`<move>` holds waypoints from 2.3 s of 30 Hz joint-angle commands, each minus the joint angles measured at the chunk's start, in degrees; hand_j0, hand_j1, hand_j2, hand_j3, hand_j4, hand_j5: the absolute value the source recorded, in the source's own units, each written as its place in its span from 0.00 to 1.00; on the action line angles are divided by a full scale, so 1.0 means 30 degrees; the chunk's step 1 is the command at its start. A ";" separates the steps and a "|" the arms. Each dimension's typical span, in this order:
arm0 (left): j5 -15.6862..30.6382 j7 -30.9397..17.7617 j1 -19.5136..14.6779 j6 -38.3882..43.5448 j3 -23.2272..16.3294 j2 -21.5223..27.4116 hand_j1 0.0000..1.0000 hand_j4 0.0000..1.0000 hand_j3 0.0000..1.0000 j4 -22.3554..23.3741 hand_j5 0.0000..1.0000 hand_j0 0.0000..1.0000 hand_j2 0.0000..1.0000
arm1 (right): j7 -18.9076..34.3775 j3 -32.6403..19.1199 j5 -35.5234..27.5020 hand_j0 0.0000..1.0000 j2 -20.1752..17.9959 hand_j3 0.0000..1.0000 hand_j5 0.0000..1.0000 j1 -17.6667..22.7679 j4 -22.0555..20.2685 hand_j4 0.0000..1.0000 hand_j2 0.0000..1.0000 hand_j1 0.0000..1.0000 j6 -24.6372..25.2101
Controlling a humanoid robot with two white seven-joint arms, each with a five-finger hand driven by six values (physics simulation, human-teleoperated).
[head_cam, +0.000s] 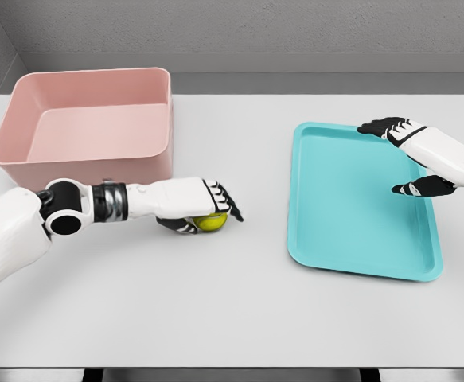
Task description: Put the tennis from the blue tray into the pink basket with both arms
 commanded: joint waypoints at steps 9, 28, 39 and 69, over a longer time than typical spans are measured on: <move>0.0272 -0.0341 -0.0058 0.0017 -0.0043 -0.0011 0.63 0.63 0.63 -0.0150 0.63 0.63 0.63 | -0.0010 -0.0003 -0.0145 1.00 -0.0039 1.00 1.00 0.0000 0.0005 1.00 1.00 1.00 0.0057; 0.0360 -0.0341 -0.1113 0.0017 0.0338 0.1014 0.63 0.63 0.63 -0.2610 0.63 0.63 0.63 | -0.0010 -0.0033 -0.0116 1.00 -0.0039 1.00 1.00 0.0029 0.0034 1.00 1.00 1.00 0.0057; 0.0682 -0.0370 -0.1758 0.0017 0.1949 0.1951 0.63 0.63 0.63 -0.2698 0.63 0.63 0.63 | -0.0010 -0.0296 -0.0145 1.00 -0.0039 1.00 1.00 0.0176 0.0034 1.00 1.00 1.00 0.0057; 0.0946 -0.0194 -0.3164 0.0017 0.5347 0.2186 0.79 0.79 0.79 0.6295 0.79 0.79 0.79 | -0.0010 -0.0384 -0.0116 1.00 -0.0039 1.00 1.00 0.0293 0.0034 1.00 1.00 1.00 0.0057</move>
